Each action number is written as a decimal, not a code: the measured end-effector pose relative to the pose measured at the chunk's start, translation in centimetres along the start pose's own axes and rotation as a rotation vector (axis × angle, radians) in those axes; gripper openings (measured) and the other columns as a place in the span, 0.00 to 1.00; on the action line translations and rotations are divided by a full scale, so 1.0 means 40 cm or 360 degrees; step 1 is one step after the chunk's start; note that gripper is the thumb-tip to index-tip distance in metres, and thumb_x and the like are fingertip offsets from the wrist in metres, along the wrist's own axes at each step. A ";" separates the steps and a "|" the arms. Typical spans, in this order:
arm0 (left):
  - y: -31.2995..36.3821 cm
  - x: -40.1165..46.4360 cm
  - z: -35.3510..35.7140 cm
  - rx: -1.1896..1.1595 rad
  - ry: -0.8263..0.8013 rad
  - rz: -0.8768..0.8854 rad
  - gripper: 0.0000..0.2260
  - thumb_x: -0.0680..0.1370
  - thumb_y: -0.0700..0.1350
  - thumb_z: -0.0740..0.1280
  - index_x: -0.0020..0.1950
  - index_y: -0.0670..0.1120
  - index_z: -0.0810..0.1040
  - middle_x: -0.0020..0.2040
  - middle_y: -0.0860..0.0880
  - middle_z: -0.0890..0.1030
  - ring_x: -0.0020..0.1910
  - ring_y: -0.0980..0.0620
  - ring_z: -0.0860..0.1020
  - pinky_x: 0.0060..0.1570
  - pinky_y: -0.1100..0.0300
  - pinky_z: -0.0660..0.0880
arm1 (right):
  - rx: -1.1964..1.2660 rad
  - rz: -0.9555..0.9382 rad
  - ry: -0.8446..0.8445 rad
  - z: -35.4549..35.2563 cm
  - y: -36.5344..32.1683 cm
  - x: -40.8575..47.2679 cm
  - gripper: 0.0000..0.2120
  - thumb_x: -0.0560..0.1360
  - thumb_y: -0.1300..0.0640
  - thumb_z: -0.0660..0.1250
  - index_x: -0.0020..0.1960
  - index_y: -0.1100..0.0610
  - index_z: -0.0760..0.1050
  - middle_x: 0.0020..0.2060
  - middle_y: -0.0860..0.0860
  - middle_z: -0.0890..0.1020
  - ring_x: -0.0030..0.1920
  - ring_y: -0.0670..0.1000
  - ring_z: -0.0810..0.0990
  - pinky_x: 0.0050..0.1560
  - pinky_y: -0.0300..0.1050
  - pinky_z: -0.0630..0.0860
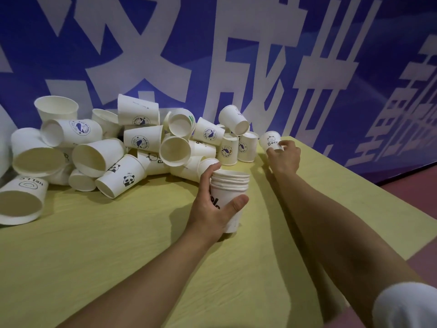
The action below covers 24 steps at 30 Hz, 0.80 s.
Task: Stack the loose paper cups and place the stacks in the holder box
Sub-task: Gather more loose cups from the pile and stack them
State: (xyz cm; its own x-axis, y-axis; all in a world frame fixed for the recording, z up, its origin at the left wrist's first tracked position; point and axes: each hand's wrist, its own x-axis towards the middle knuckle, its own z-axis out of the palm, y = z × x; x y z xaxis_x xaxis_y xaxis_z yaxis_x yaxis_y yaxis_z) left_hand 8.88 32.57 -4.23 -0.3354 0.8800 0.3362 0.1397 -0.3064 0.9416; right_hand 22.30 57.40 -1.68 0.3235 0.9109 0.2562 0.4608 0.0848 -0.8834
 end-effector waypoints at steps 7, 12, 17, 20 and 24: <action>0.015 -0.014 0.005 0.0006 -0.0114 0.0048 0.35 0.62 0.63 0.77 0.65 0.77 0.66 0.67 0.60 0.76 0.63 0.62 0.77 0.61 0.63 0.74 | 0.0698 -0.0034 -0.0285 -0.177 -0.036 -0.244 0.20 0.74 0.57 0.73 0.62 0.51 0.71 0.58 0.48 0.76 0.57 0.53 0.79 0.54 0.48 0.82; 0.027 -0.029 0.010 0.0042 -0.0277 0.0045 0.43 0.63 0.61 0.77 0.71 0.80 0.56 0.65 0.70 0.73 0.63 0.68 0.75 0.58 0.71 0.73 | 0.0873 -0.0199 -0.0799 -0.282 -0.090 -0.390 0.28 0.75 0.59 0.72 0.69 0.40 0.64 0.59 0.50 0.74 0.55 0.53 0.81 0.53 0.50 0.83; 0.030 -0.035 0.005 0.0121 -0.0243 0.0024 0.53 0.64 0.61 0.79 0.73 0.78 0.42 0.62 0.59 0.79 0.59 0.61 0.80 0.58 0.56 0.78 | 0.0543 -0.0367 -0.1056 -0.309 -0.130 -0.434 0.41 0.75 0.62 0.71 0.76 0.34 0.55 0.56 0.51 0.73 0.51 0.51 0.82 0.48 0.44 0.83; 0.028 -0.036 0.003 0.0178 -0.0241 0.0045 0.55 0.68 0.54 0.81 0.71 0.79 0.38 0.61 0.62 0.77 0.56 0.69 0.78 0.53 0.65 0.76 | 0.0379 -0.0467 -0.1158 -0.316 -0.145 -0.439 0.39 0.77 0.61 0.68 0.76 0.33 0.53 0.56 0.53 0.73 0.53 0.52 0.81 0.51 0.45 0.82; 0.020 -0.029 0.006 0.0182 -0.0229 0.0056 0.55 0.69 0.49 0.81 0.72 0.77 0.39 0.63 0.62 0.75 0.57 0.68 0.78 0.50 0.70 0.75 | 0.0259 -0.0519 -0.1234 -0.311 -0.150 -0.433 0.35 0.76 0.53 0.67 0.76 0.33 0.55 0.54 0.54 0.75 0.55 0.52 0.78 0.57 0.47 0.79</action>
State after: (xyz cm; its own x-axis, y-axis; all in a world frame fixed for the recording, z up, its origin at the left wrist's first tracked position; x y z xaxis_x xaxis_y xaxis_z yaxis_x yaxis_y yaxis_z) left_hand 9.61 31.39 -3.87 -0.1928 0.9148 0.3549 0.2569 -0.3020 0.9180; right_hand 24.19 36.08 4.04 -0.4885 0.8445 0.2193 0.2890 0.3937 -0.8726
